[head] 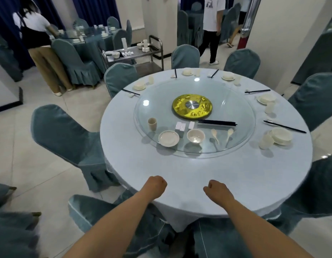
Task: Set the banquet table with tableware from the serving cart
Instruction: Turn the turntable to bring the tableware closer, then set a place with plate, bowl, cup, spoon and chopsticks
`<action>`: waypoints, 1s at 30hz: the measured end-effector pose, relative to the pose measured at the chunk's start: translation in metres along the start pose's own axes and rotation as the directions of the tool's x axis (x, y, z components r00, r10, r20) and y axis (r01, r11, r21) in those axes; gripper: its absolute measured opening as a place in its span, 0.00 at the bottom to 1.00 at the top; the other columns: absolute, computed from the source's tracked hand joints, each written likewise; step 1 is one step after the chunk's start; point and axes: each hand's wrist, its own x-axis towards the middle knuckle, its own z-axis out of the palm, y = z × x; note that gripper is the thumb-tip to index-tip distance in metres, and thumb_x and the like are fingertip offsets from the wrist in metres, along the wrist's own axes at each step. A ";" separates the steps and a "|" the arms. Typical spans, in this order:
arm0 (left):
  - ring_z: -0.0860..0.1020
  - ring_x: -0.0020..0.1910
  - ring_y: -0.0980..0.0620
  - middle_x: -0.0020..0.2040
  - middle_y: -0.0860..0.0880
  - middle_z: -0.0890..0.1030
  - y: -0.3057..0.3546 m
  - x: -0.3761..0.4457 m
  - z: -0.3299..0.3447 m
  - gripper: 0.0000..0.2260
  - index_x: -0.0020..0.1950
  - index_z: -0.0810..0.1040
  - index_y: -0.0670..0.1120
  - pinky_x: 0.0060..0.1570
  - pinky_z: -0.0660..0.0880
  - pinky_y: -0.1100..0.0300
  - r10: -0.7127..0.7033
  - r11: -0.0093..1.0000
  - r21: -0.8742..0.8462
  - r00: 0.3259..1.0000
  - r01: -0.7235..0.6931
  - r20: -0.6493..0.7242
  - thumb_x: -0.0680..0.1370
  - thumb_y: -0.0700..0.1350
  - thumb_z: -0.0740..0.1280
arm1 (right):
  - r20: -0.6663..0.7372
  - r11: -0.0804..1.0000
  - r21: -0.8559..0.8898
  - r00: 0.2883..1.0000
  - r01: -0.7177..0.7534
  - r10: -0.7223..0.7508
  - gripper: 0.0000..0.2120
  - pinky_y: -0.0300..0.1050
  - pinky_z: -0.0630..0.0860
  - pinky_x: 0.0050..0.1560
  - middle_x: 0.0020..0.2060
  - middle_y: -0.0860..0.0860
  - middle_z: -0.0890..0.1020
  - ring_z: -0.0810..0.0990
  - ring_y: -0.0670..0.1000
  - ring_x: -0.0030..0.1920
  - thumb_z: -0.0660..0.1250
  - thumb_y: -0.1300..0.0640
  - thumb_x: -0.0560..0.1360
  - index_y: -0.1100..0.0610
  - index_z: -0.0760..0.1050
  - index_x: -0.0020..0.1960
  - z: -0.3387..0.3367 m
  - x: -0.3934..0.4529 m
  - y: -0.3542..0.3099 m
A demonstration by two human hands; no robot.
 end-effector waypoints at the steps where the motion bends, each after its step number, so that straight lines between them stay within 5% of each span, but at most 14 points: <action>1: 0.70 0.39 0.49 0.37 0.50 0.72 0.002 0.010 -0.004 0.12 0.35 0.66 0.47 0.38 0.67 0.59 -0.005 1.000 0.000 1.000 0.005 0.013 0.80 0.46 0.56 | 0.005 1.000 0.004 1.000 0.004 -0.004 0.10 0.42 0.68 0.35 0.39 0.49 0.77 0.73 0.48 0.37 0.59 0.49 0.75 0.56 0.69 0.41 -0.007 0.011 -0.001; 5: 0.72 0.42 0.50 0.51 0.44 0.79 0.021 0.056 -0.026 0.05 0.46 0.71 0.45 0.40 0.70 0.60 -0.023 0.999 0.028 1.000 0.023 -0.006 0.78 0.46 0.59 | 0.004 1.000 0.023 1.000 0.006 -0.006 0.10 0.41 0.68 0.36 0.37 0.48 0.76 0.73 0.48 0.37 0.62 0.50 0.74 0.55 0.69 0.39 -0.035 0.060 0.001; 10: 0.78 0.54 0.44 0.53 0.43 0.81 0.043 0.111 -0.049 0.10 0.51 0.77 0.41 0.48 0.74 0.57 -0.070 0.996 0.044 0.996 0.072 -0.064 0.79 0.44 0.58 | -0.009 0.998 0.053 1.000 0.015 -0.015 0.13 0.44 0.67 0.36 0.33 0.50 0.74 0.71 0.50 0.35 0.60 0.49 0.74 0.55 0.64 0.34 -0.063 0.114 -0.002; 14: 0.81 0.53 0.42 0.52 0.40 0.82 0.050 0.144 -0.059 0.11 0.53 0.78 0.37 0.54 0.78 0.52 -0.116 0.992 -0.057 0.990 0.112 -0.077 0.79 0.42 0.59 | -0.002 0.997 0.072 1.000 0.008 -0.008 0.14 0.44 0.63 0.34 0.30 0.49 0.69 0.66 0.49 0.31 0.60 0.51 0.73 0.54 0.60 0.33 -0.073 0.140 -0.007; 22: 0.82 0.50 0.41 0.51 0.38 0.82 0.051 0.212 -0.065 0.07 0.50 0.80 0.35 0.52 0.80 0.52 -0.174 0.970 -0.181 0.983 0.161 -0.057 0.76 0.35 0.64 | 0.011 0.998 0.066 1.000 -0.001 0.000 0.14 0.44 0.63 0.33 0.31 0.48 0.71 0.67 0.48 0.31 0.58 0.50 0.75 0.54 0.61 0.34 -0.080 0.179 -0.009; 26: 0.82 0.53 0.43 0.50 0.41 0.83 0.048 0.239 -0.071 0.08 0.38 0.73 0.43 0.54 0.78 0.57 -0.221 0.965 -0.156 0.975 0.213 -0.035 0.77 0.37 0.62 | 0.005 0.998 0.040 0.999 -0.044 0.044 0.11 0.41 0.64 0.32 0.32 0.46 0.73 0.69 0.46 0.33 0.60 0.49 0.73 0.51 0.63 0.35 -0.082 0.198 -0.012; 30: 0.81 0.54 0.41 0.53 0.39 0.83 0.028 0.272 -0.072 0.05 0.44 0.74 0.39 0.56 0.76 0.55 -0.294 0.924 -0.269 0.955 0.273 -0.041 0.77 0.38 0.61 | -0.005 0.997 0.016 0.997 -0.074 0.074 0.09 0.40 0.67 0.33 0.32 0.46 0.75 0.71 0.46 0.32 0.62 0.50 0.72 0.51 0.66 0.36 -0.081 0.223 -0.020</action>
